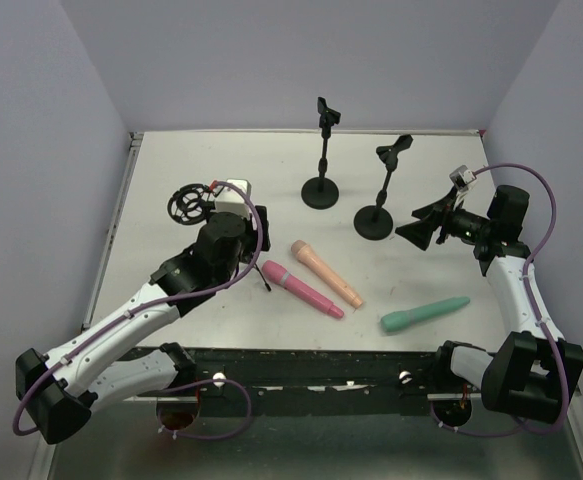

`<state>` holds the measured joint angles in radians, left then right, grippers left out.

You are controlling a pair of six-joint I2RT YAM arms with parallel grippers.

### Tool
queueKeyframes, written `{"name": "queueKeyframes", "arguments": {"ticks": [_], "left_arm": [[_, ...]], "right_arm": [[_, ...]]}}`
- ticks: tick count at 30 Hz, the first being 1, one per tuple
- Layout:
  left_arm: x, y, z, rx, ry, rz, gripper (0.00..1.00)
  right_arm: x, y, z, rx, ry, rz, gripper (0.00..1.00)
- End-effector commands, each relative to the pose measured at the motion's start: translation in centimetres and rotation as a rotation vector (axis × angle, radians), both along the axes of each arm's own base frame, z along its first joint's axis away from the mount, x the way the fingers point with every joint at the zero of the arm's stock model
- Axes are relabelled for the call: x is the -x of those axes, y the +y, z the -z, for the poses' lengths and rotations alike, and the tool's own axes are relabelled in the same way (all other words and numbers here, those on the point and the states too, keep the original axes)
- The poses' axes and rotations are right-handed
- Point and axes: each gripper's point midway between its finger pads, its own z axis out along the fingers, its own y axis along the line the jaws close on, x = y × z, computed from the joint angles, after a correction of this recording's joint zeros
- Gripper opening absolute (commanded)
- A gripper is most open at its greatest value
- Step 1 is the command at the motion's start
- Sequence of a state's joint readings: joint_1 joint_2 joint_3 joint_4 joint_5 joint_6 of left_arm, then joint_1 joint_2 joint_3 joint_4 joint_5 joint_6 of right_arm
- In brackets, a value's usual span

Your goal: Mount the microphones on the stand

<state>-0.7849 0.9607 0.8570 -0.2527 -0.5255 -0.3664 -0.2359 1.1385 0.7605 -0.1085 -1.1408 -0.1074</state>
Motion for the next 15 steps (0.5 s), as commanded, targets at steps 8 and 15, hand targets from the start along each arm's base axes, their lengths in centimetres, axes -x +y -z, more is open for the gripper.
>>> {"name": "queueKeyframes", "arguments": {"ticks": [8,15], "left_arm": [[-0.8,0.5,0.7,-0.001,-0.034,-0.046,0.76],[-0.9,1.7,1.2,-0.030,-0.062,-0.101,0.78]], "right_arm": [[0.1,0.1,-0.9,-0.002,-0.027,-0.033,1.00],[0.2,0.1,-0.9,-0.004,-0.024,-0.036,1.00]]}}
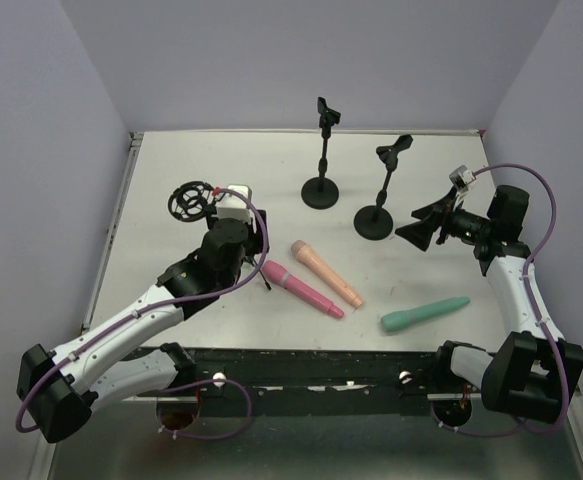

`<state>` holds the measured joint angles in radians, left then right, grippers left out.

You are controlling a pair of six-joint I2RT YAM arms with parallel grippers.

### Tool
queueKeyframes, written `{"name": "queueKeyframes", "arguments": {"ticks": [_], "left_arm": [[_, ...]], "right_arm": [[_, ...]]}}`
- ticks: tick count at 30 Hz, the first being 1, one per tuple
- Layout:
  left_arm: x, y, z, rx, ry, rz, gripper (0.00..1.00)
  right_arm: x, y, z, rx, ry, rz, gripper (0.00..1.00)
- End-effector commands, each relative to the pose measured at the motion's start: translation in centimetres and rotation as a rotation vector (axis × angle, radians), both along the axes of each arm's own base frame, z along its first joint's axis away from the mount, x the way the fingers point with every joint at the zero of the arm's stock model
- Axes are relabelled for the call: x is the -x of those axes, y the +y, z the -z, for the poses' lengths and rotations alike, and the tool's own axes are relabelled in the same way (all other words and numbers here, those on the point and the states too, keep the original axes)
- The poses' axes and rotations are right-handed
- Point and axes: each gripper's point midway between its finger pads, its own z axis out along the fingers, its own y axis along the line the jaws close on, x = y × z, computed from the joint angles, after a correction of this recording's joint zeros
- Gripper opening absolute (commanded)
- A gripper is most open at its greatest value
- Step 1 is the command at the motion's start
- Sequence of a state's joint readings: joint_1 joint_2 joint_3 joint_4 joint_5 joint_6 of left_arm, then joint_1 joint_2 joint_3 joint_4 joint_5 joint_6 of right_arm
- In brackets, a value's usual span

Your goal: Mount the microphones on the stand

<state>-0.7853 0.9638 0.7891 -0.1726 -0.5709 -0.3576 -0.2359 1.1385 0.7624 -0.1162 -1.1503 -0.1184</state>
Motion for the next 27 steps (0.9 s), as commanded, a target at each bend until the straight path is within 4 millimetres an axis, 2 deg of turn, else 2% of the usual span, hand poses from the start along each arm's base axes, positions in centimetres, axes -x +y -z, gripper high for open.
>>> {"name": "queueKeyframes", "arguments": {"ticks": [1,9,14,21,27], "left_arm": [[-0.5,1.2,-0.1,-0.023,-0.044,-0.068,0.78],[-1.1,0.9,0.1,-0.056,-0.058,-0.085,0.78],[-0.8,0.4,0.0,-0.056,-0.064,-0.065,0.78],[-0.4,0.5,-0.5,-0.055,-0.076,-0.057,0.81],[0.1,1.3,0.2,-0.055,-0.067,-0.073,0.84]], "right_arm": [[0.0,0.0,-1.0,-0.004,-0.023,-0.025,1.00],[0.0,0.1,-0.9,-0.006,-0.021,-0.028,1.00],[0.1,0.1,-1.0,-0.005,-0.021,-0.030,1.00],[0.1,0.1,-0.9,-0.005,-0.018,-0.032,1.00],[0.1,0.1,-0.9,-0.004,-0.020,-0.034,1.00]]}}
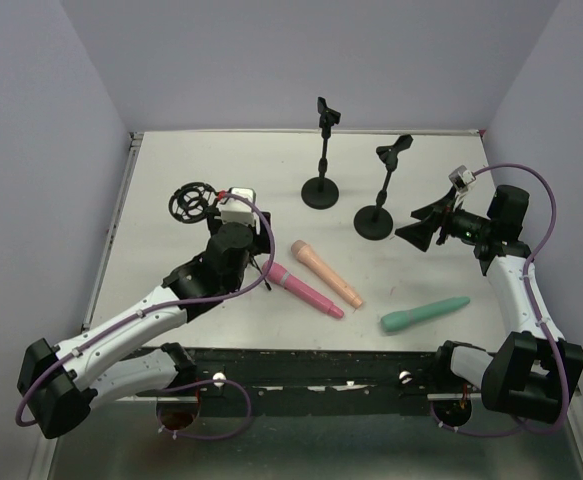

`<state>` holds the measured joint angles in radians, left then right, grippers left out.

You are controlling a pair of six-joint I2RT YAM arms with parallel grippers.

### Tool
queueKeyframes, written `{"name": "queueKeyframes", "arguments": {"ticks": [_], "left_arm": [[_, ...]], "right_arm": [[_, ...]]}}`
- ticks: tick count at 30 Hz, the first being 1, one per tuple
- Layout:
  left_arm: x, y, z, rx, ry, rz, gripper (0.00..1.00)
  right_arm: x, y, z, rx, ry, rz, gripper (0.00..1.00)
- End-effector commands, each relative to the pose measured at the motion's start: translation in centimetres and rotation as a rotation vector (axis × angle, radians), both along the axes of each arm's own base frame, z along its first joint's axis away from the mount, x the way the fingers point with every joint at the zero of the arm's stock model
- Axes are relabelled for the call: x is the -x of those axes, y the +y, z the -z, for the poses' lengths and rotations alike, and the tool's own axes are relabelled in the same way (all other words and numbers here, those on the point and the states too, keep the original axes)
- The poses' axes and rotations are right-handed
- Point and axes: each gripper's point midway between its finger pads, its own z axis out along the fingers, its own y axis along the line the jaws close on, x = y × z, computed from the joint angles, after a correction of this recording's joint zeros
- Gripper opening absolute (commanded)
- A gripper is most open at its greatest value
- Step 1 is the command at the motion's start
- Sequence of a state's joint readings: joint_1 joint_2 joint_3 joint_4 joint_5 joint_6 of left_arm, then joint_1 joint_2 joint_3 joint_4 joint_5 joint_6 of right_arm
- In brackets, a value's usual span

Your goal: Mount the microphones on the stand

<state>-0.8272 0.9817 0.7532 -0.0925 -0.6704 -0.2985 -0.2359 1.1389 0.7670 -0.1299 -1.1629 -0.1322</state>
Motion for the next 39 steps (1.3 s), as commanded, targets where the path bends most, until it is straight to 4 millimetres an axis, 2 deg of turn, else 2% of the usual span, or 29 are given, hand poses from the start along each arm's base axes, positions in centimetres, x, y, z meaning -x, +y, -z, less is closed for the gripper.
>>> {"name": "queueKeyframes", "arguments": {"ticks": [1,10,13,18,24,33,39], "left_arm": [[0.7,1.2,0.0,0.010,-0.015,-0.037,0.84],[2.8,1.8,1.1,0.045,-0.001,0.001,0.84],[2.8,1.6,1.2,0.053,-0.011,0.013,0.85],[1.6,1.6,1.7,0.029,-0.046,-0.034,0.81],[-0.3,1.2,1.2,-0.005,-0.101,-0.098,0.79],[-1.2,1.1,1.5,-0.031,-0.113,-0.133,0.65],[-1.7,1.1,1.1,-0.046,-0.127,-0.141,0.44]], "right_arm": [[-0.1,0.0,-0.9,-0.003,-0.020,-0.021,1.00],[0.0,0.0,-0.8,-0.006,-0.017,-0.025,1.00],[0.0,0.0,-0.9,-0.006,-0.019,-0.025,1.00],[0.2,0.1,-0.8,-0.011,-0.016,-0.032,1.00],[0.2,0.1,-0.9,-0.010,-0.018,-0.033,1.00],[0.3,0.2,-0.9,-0.011,-0.018,-0.039,1.00],[0.2,0.1,-1.0,-0.010,-0.021,-0.036,1.00]]}}
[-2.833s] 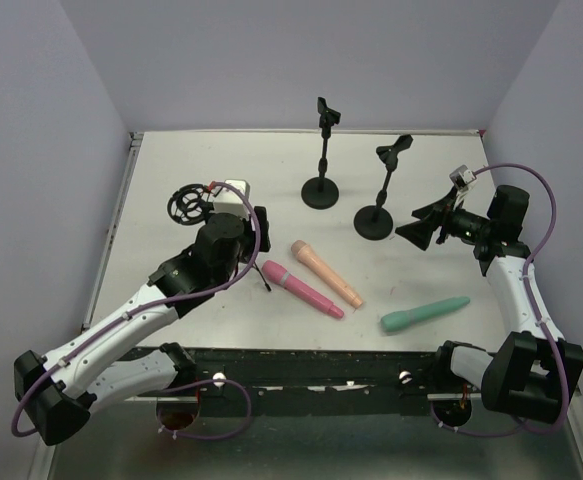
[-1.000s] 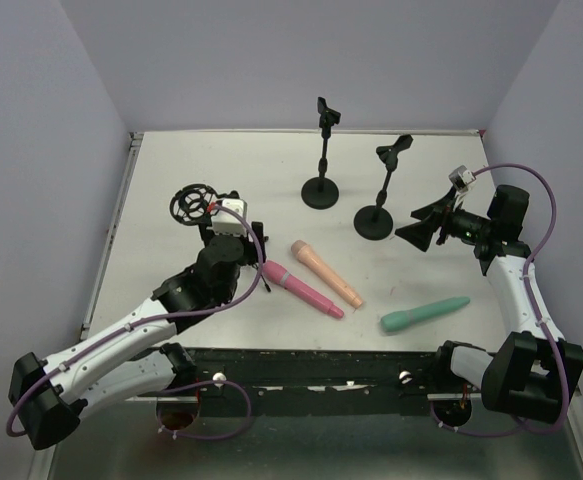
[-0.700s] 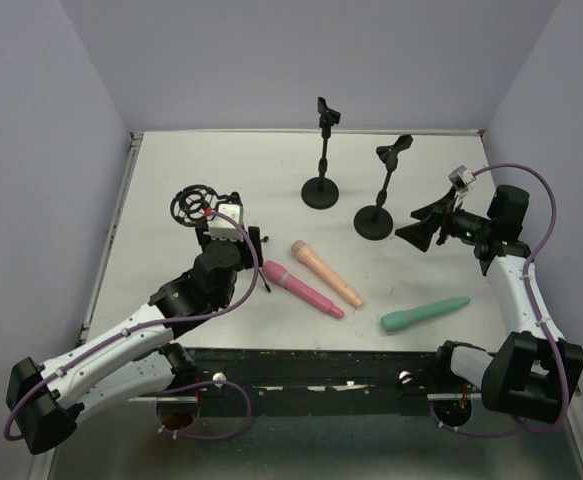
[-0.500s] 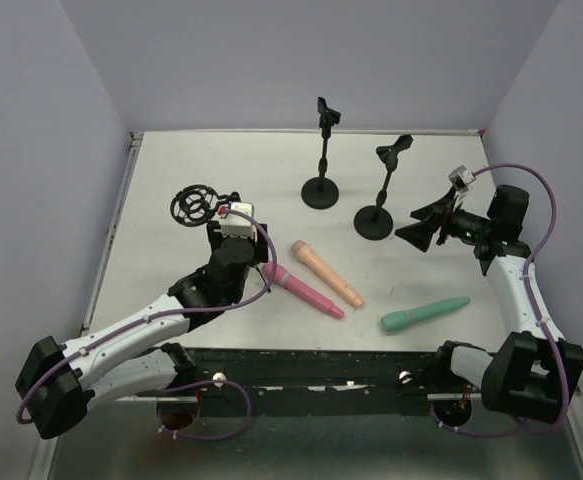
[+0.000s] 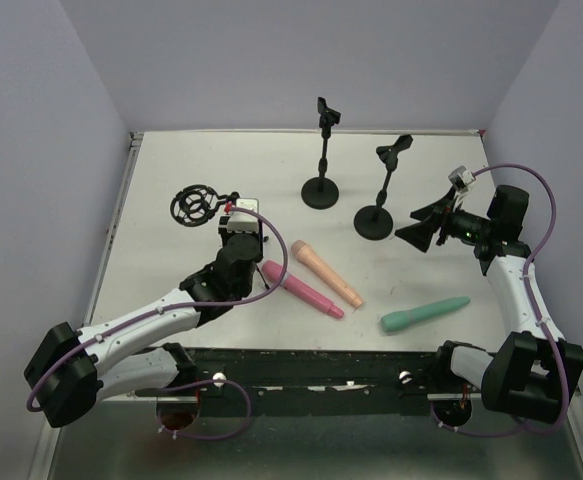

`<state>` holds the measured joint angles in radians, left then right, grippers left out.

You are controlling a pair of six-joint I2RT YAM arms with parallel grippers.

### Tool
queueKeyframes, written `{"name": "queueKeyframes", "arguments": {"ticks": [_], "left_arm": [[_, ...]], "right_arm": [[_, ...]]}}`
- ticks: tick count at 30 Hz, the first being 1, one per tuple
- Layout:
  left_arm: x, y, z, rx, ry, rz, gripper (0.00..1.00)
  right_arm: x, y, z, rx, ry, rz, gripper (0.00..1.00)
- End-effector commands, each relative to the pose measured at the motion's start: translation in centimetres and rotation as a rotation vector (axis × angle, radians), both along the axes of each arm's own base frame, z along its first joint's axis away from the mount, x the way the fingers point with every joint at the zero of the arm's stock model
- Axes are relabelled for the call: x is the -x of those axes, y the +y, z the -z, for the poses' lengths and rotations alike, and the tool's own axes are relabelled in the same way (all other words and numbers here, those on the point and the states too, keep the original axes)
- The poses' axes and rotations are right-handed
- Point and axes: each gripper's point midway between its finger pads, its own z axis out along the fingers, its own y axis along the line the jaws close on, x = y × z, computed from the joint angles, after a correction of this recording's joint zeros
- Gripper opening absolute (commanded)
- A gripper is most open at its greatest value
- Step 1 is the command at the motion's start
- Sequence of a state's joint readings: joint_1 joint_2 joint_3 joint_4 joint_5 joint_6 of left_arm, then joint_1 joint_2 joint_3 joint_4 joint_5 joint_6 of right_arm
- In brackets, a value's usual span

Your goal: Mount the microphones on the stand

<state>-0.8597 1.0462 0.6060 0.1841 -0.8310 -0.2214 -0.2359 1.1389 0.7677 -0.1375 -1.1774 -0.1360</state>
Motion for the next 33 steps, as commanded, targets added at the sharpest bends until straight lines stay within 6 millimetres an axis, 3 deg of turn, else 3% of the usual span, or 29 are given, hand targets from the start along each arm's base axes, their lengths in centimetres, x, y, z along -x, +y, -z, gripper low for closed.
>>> {"name": "queueKeyframes", "arguments": {"ticks": [1,9,12,22,27,33], "left_arm": [[-0.8,0.3,-1.7,0.007,-0.047,-0.038,0.39],[-1.6,1.0,-3.2,0.003,-0.087,-0.044,0.09],[-1.9,1.5,-4.2,-0.011,-0.111,-0.044,0.03],[-2.7,2.1,-10.2,-0.013,-0.236,0.013,0.00],[-2.6,0.0,-13.9,0.049,-0.265,0.124,0.00],[-1.7,-4.9,-16.9,0.231,-0.218,0.322,0.00]], "right_arm": [[0.1,0.1,-0.9,-0.005,-0.020,-0.026,1.00],[0.0,0.0,-0.9,-0.003,-0.021,-0.025,1.00],[0.1,0.1,-0.8,-0.004,-0.017,-0.027,1.00],[0.1,0.1,-0.8,-0.005,-0.017,-0.030,1.00],[0.0,0.0,-0.8,-0.005,-0.020,-0.028,1.00],[0.1,0.1,-0.8,-0.006,-0.020,-0.032,1.00]]}}
